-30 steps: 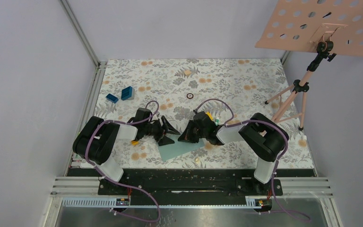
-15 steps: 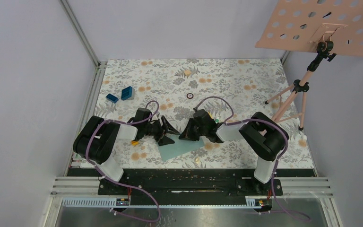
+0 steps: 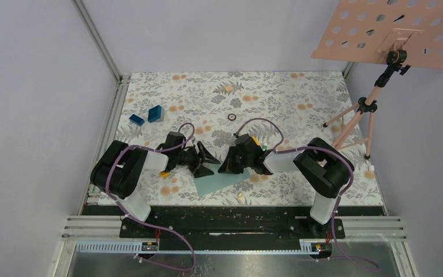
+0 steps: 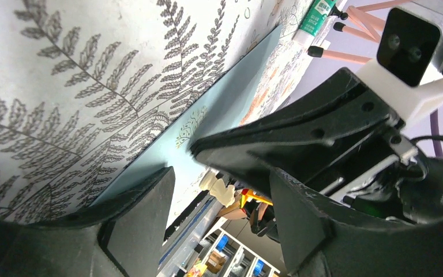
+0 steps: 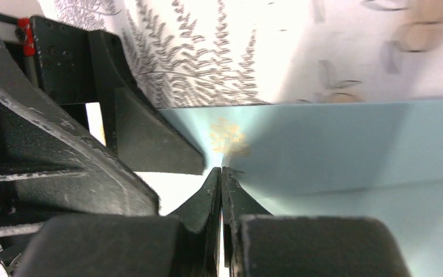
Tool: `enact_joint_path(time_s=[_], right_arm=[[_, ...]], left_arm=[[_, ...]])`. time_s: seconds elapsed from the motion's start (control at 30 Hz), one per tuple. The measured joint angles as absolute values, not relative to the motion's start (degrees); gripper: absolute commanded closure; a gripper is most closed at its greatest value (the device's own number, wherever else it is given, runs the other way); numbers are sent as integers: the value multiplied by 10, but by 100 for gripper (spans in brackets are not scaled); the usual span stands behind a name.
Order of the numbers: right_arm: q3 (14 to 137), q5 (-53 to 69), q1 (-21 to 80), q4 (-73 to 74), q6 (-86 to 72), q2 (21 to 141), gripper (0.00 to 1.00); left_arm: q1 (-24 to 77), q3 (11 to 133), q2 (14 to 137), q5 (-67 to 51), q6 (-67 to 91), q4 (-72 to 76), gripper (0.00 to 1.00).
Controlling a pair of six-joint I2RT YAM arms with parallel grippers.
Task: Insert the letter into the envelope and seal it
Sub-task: Seal the envelope flap on the envelope.
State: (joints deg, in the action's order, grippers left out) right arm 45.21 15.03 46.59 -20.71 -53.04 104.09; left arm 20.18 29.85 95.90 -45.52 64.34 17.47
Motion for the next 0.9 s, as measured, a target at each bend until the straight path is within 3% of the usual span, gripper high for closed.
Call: enact_joint_path(time_s=[0.2, 0.9], right_arm=[[427, 161, 426, -200, -520, 1018, 100], [487, 185, 444, -159, -470, 1053, 100]], left_arm=[[201, 298, 961, -457, 644, 178, 36], [198, 298, 962, -459, 645, 178, 36]])
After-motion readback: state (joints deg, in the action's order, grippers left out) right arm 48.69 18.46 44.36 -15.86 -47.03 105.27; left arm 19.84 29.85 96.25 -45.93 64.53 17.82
